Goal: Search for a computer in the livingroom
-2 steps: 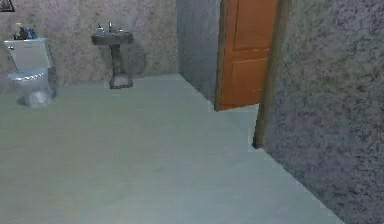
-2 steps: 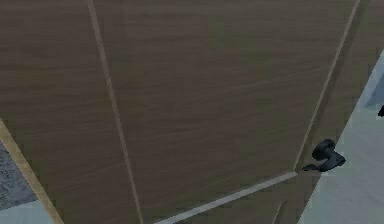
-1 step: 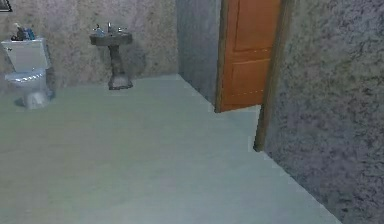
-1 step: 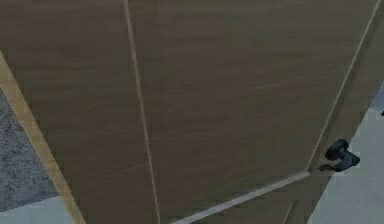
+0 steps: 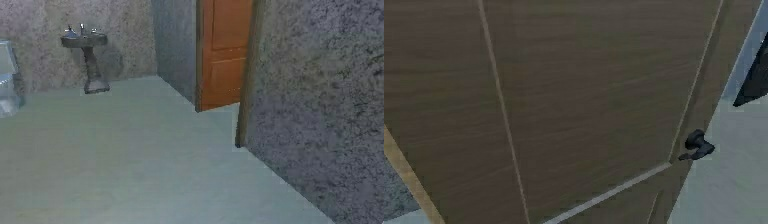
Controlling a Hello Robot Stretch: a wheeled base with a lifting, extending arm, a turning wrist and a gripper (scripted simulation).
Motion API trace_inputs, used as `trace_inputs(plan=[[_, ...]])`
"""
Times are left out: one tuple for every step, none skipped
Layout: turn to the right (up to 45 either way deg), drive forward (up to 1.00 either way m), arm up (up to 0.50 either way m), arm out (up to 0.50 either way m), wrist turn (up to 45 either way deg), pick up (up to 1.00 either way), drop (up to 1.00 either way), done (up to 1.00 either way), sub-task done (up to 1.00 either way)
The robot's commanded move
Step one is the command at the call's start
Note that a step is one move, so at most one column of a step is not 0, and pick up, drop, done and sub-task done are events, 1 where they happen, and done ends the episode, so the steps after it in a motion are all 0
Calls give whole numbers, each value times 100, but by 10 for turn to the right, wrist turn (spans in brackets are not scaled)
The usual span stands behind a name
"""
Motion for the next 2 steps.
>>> trace_inputs(plan=[[0,100,0,0,0,0,0,0,0],[30,0,0,0,0,0,0,0,0]])
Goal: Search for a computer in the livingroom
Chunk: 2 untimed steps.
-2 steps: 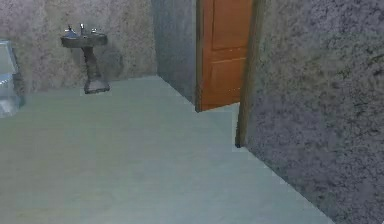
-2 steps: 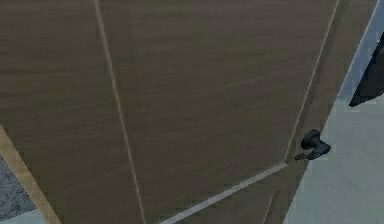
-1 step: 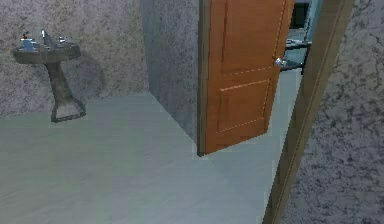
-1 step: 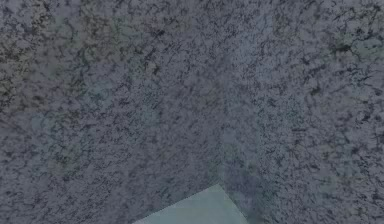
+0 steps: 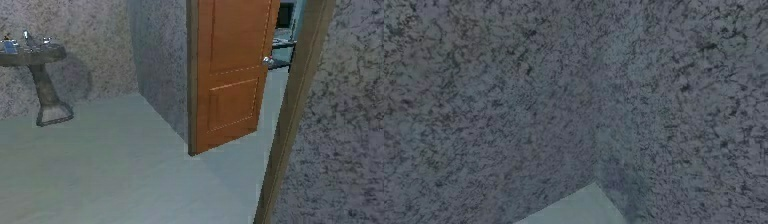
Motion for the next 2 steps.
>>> trace_inputs(plan=[[0,100,0,0,0,0,0,0,0],[120,0,0,0,0,0,0,0,0]])
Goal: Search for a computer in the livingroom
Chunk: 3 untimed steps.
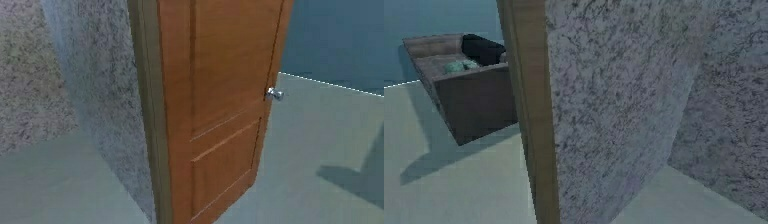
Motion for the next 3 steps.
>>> trace_inputs(plan=[[0,10,0,0,0,0,0,0,0],[450,0,0,0,0,0,0,0,0],[0,45,0,0,0,0,0,0,0]])
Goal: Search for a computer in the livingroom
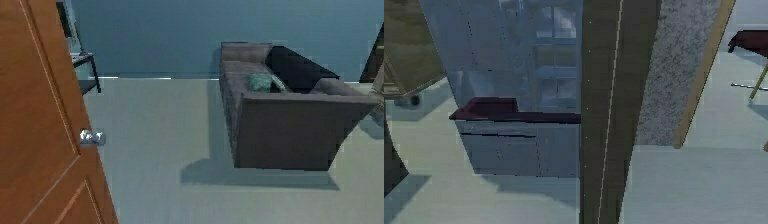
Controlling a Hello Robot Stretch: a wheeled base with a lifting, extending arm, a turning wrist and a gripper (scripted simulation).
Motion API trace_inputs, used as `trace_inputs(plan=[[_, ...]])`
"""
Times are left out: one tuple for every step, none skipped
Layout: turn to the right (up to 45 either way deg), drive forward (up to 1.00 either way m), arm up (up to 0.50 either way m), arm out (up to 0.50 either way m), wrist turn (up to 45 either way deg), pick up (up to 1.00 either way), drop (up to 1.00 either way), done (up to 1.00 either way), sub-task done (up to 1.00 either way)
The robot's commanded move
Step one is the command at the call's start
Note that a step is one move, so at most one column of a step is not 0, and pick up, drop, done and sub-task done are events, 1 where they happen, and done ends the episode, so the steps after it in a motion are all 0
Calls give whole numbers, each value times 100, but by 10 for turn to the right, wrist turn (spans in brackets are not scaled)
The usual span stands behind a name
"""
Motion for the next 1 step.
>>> trace_inputs(plan=[[180,0,0,0,0,0,0,0,0]])
